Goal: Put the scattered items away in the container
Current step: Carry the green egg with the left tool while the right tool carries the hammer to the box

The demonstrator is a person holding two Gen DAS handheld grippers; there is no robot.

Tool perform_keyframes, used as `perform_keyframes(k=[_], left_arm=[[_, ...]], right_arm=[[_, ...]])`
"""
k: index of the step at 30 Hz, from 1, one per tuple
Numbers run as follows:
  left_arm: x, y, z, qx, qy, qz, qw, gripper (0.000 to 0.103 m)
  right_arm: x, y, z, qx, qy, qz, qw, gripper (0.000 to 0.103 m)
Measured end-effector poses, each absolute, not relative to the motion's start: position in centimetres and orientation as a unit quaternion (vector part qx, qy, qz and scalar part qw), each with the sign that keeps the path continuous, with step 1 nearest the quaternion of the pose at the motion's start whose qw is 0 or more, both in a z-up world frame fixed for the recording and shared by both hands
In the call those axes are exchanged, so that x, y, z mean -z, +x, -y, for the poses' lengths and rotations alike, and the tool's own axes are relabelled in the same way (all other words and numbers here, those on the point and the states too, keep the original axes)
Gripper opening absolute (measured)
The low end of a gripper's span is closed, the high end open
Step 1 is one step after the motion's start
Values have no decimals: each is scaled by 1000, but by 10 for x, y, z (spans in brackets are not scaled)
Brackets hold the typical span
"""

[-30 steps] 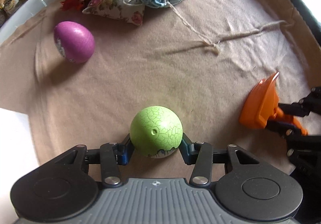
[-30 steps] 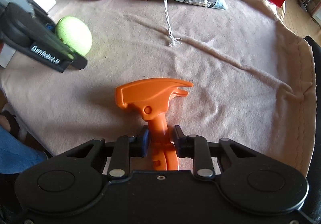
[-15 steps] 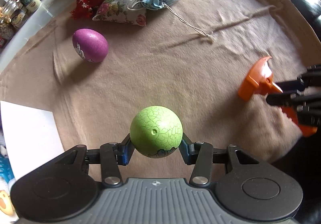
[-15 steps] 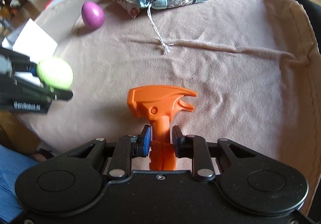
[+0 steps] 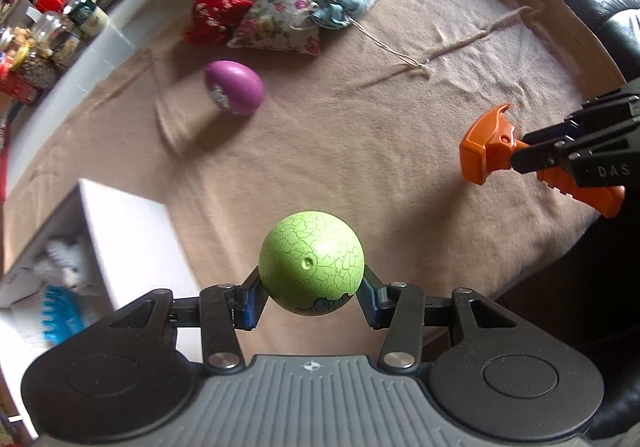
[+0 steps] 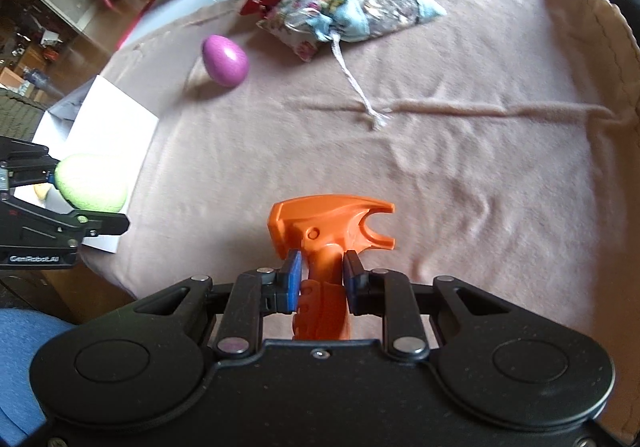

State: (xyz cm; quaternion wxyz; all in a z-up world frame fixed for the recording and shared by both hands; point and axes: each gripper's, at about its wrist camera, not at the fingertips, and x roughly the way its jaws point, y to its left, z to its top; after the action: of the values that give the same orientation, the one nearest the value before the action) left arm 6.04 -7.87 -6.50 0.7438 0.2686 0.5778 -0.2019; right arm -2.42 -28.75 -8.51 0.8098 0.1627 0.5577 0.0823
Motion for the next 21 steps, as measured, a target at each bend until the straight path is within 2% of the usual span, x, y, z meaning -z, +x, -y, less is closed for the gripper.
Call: perform_keyframes(k=[10, 21], left_arm=[[31, 60, 34, 177, 283, -571, 750, 48], [18, 62, -11, 152, 263, -578, 757, 48]], right_arm=[[77, -8, 273, -112, 208, -550, 801, 23], [61, 6, 257, -142, 252, -538, 792, 23]])
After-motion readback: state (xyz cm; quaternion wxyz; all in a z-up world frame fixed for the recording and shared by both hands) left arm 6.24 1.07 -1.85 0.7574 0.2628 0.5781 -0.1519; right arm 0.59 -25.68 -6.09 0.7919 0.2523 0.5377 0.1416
